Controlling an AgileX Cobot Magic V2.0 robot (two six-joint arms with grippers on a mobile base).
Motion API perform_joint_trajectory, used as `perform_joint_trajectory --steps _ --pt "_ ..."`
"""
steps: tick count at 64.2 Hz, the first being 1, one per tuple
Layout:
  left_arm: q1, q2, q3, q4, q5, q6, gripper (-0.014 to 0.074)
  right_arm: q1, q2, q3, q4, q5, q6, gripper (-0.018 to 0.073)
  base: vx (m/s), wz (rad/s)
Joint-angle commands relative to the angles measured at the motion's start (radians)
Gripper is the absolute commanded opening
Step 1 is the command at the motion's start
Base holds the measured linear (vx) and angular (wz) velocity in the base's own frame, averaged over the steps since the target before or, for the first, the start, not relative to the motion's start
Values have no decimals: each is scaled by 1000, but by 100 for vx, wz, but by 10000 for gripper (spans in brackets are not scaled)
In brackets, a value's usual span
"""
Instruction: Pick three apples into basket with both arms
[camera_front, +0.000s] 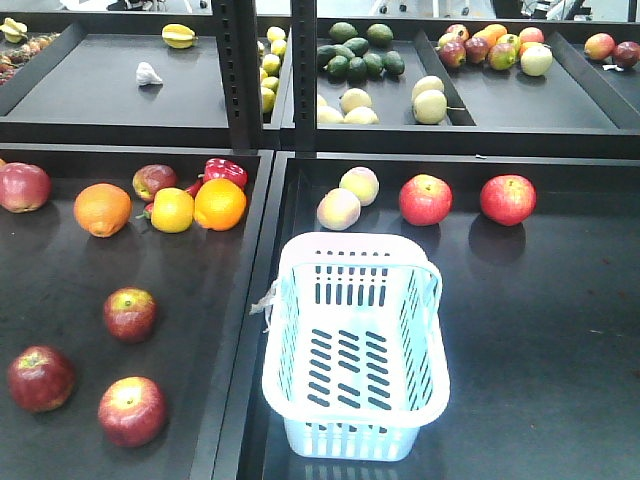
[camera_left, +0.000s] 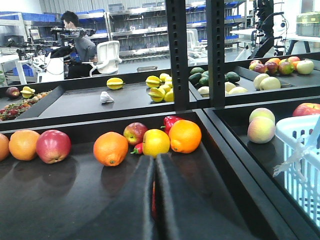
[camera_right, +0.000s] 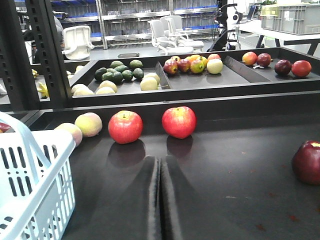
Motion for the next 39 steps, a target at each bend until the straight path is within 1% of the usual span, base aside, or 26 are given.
perform_joint_trajectory --steps 1,39 --pt "-1 -23 27 -6 -74 -6 -7 -6 -8 9 -2 -75 -9 -3 1 -1" --pt "-1 -23 27 -6 -74 -6 -7 -6 -8 9 -3 -75 -9 -3 0 0"
